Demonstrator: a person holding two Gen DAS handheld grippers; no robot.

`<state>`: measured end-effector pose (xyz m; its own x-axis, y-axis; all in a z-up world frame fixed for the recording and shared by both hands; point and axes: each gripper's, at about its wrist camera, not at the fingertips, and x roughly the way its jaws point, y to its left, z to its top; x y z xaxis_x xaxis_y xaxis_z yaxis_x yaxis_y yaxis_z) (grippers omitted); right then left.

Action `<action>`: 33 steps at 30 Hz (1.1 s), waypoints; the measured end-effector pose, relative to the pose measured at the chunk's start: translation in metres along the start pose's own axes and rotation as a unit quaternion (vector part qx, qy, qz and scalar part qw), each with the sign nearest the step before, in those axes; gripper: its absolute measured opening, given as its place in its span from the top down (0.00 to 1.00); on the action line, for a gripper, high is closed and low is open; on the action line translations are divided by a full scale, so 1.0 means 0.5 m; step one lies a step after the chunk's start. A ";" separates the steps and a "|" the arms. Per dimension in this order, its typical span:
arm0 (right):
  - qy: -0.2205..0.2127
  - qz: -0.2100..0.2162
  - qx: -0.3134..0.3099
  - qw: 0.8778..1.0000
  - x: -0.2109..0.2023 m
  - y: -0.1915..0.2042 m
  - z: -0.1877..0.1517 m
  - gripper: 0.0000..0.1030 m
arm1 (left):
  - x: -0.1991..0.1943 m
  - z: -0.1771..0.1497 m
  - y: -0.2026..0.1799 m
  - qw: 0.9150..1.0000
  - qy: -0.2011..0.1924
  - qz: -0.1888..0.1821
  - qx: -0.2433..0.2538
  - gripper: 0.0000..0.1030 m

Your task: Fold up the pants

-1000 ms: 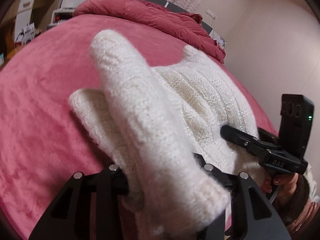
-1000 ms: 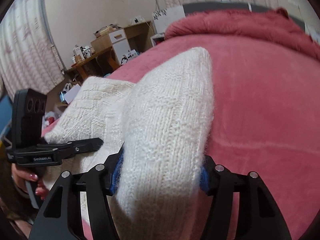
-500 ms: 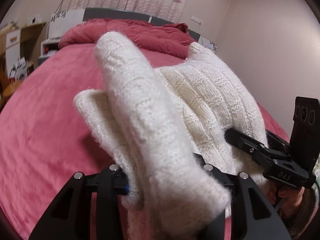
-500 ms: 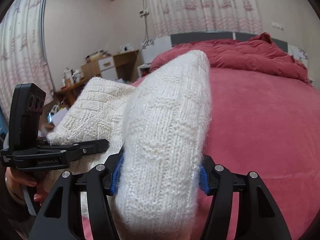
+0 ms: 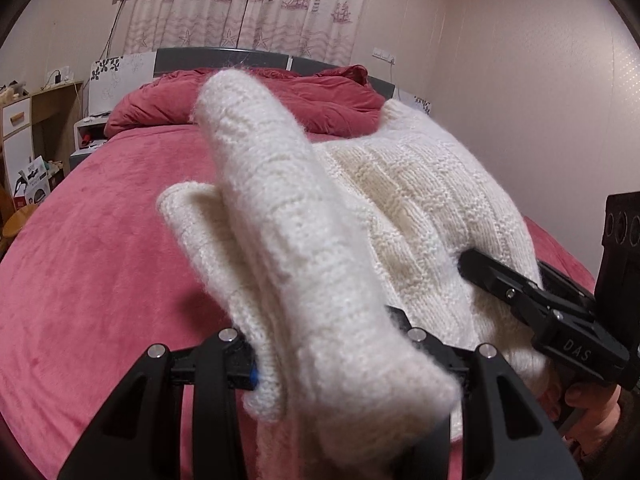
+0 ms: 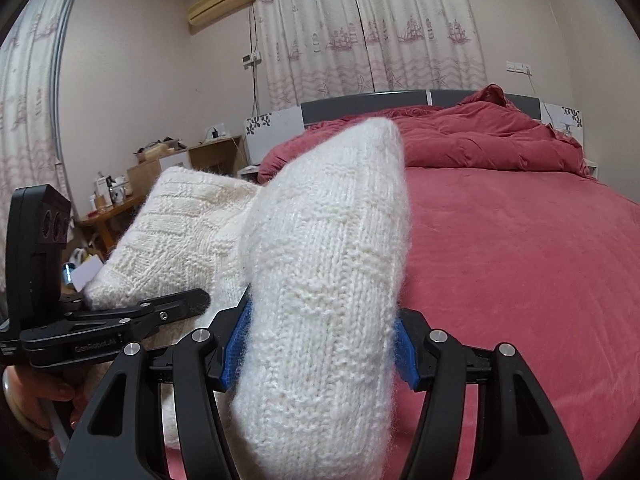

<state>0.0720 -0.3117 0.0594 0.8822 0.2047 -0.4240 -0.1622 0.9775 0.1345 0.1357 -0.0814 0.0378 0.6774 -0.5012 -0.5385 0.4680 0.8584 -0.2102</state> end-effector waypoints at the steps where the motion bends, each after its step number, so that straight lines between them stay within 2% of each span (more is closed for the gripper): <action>1: 0.004 0.000 0.003 1.000 0.014 -0.010 0.001 0.43 | 0.009 -0.001 0.002 1.000 0.003 0.001 -0.002 0.60; 4: 0.038 0.006 0.039 0.998 0.071 -0.047 0.000 0.43 | 0.058 -0.005 0.014 1.000 0.025 0.011 -0.011 0.60; 7: 0.070 -0.012 0.075 0.995 0.119 -0.086 -0.013 0.43 | 0.105 -0.026 0.026 0.998 0.050 0.030 -0.016 0.56; 9: 0.100 -0.008 0.101 0.990 0.144 -0.113 -0.027 0.42 | 0.112 -0.034 0.046 0.997 0.046 0.027 -0.049 0.49; 11: 0.121 0.011 0.132 0.984 0.151 -0.128 -0.041 0.42 | 0.112 -0.042 0.072 0.995 0.045 0.009 -0.094 0.38; 15: 0.137 0.023 0.166 0.976 0.138 -0.132 -0.052 0.41 | 0.091 -0.072 0.079 0.993 0.042 0.009 -0.108 0.36; 17: 0.129 0.028 0.178 0.975 0.117 -0.131 -0.046 0.41 | 0.067 -0.088 0.071 0.993 0.035 0.015 -0.112 0.32; 20: 0.131 0.024 0.179 0.975 0.076 -0.130 -0.060 0.41 | 0.012 -0.108 0.065 0.992 0.003 0.021 -0.126 0.23; 22: 0.142 0.010 0.192 0.971 0.064 -0.140 -0.068 0.41 | -0.010 -0.122 0.053 0.992 -0.012 0.010 -0.128 0.23; 23: 0.152 0.004 0.203 0.967 0.057 -0.147 -0.078 0.41 | -0.004 -0.124 0.049 0.993 -0.006 0.023 -0.118 0.28; 25: 0.167 -0.012 0.206 0.964 0.062 -0.155 -0.089 0.41 | 0.024 -0.120 0.031 0.994 0.026 0.062 -0.081 0.45; 26: 0.179 -0.026 0.197 0.964 0.070 -0.155 -0.099 0.41 | 0.046 -0.114 0.029 0.993 0.041 0.088 -0.062 0.43; 27: 0.186 -0.035 0.188 0.964 0.080 -0.159 -0.105 0.41 | 0.059 -0.107 0.032 0.992 0.052 0.096 -0.058 0.40; 29: 0.191 -0.043 0.178 0.964 0.092 -0.157 -0.118 0.40 | 0.080 -0.096 0.053 0.990 0.064 0.104 -0.072 0.23; 30: 0.187 -0.044 0.180 0.965 0.091 -0.157 -0.120 0.40 | 0.078 -0.093 0.060 0.989 0.064 0.106 -0.079 0.21; 33: 0.174 -0.051 0.180 0.967 0.070 -0.151 -0.114 0.35 | 0.062 -0.100 0.088 0.986 0.075 0.065 -0.133 0.20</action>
<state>0.0897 -0.3753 -0.0166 0.6732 0.1743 -0.7186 0.1377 0.9253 0.3533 0.1487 -0.0538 -0.0289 0.6206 -0.3796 -0.6861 0.2027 0.9229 -0.3273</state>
